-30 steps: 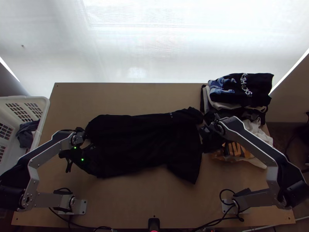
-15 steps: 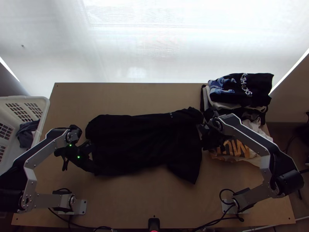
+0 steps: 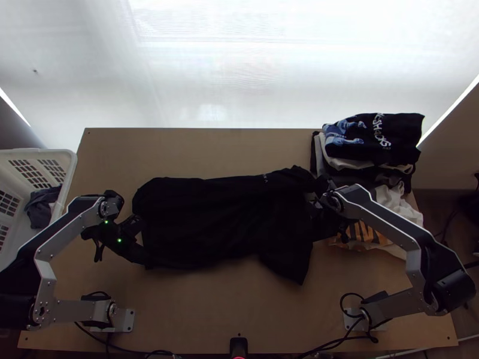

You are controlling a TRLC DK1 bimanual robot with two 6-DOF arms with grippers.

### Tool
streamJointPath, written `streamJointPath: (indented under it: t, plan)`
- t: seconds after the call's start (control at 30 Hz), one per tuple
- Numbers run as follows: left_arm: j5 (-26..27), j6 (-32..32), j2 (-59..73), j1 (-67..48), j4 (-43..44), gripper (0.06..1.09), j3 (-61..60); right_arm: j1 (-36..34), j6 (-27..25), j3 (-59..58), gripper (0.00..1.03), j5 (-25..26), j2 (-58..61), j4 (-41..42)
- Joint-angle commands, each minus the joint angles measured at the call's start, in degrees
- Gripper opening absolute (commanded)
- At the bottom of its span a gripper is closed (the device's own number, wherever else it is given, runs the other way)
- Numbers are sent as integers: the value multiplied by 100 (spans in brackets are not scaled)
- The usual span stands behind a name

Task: Fold the t-shirt

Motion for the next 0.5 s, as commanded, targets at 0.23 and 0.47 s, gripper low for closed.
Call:
streamJointPath:
  t: [0.23,0.47]
  plan:
    - [-49,74,-143,204,-141,9,28,75,10,-204,22,71,62,621]
    - [74,294,-425,1145,-193,9,222,-75,-34,-301,3,221,-1063,313]
